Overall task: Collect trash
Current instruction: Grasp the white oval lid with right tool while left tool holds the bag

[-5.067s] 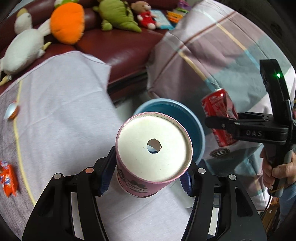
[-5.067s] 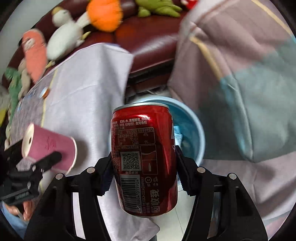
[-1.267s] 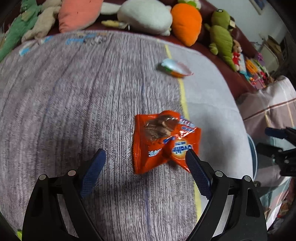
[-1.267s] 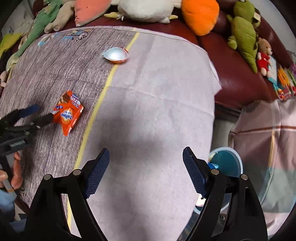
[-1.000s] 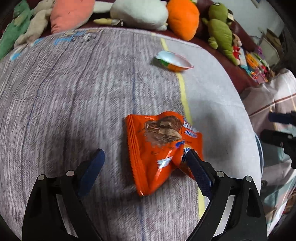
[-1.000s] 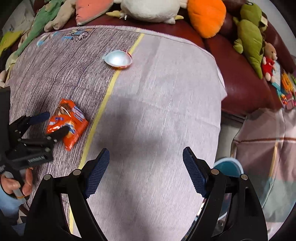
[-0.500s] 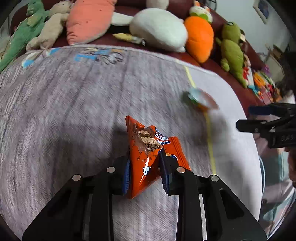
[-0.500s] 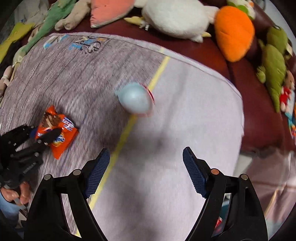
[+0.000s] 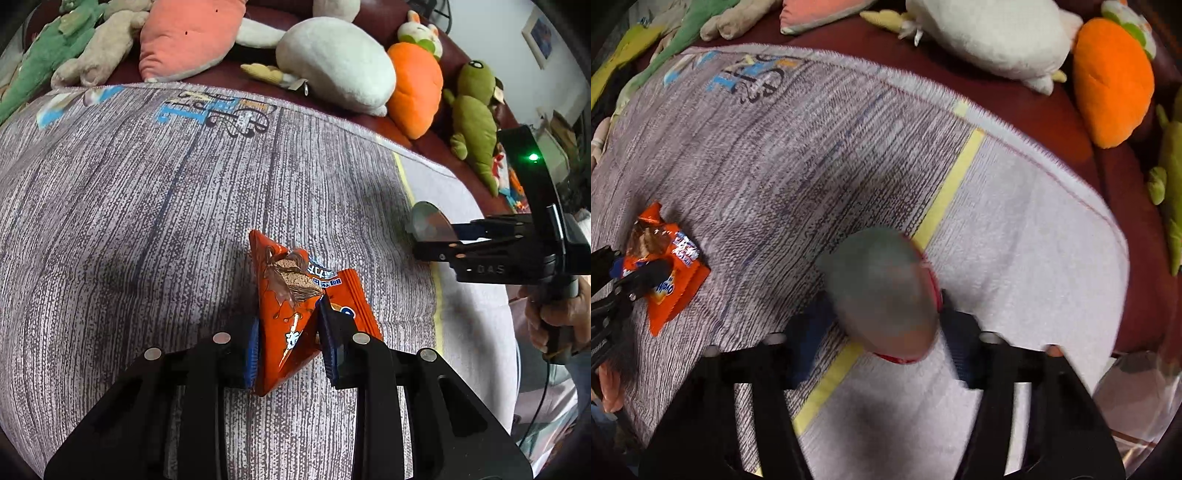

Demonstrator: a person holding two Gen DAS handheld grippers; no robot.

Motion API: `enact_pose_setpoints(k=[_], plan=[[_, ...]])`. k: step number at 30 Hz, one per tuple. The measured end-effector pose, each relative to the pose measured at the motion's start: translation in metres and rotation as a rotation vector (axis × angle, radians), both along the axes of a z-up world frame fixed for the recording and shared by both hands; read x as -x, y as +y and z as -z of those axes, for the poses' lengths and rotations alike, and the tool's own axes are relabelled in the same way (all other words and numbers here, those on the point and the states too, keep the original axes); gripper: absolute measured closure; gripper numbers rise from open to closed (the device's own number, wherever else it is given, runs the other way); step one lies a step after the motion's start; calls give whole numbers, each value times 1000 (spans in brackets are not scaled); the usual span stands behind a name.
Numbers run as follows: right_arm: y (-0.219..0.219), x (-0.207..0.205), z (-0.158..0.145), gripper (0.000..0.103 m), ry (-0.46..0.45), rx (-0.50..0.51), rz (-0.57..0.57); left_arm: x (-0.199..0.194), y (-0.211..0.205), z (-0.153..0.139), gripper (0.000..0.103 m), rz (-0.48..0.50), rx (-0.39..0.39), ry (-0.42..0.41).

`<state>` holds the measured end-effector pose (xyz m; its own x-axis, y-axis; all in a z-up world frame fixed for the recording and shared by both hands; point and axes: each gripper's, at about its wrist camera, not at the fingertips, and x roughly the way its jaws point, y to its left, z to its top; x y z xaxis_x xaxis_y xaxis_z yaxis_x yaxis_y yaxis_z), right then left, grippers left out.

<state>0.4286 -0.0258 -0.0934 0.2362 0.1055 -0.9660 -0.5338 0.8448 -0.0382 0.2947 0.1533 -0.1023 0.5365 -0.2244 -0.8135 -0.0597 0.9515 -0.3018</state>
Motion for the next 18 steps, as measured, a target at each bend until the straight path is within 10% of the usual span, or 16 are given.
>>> enact_pose_setpoints(k=[18], plan=[[-65,84,-42,62,-74,-106,116,44,-59,-22,75,65,-2,-5]])
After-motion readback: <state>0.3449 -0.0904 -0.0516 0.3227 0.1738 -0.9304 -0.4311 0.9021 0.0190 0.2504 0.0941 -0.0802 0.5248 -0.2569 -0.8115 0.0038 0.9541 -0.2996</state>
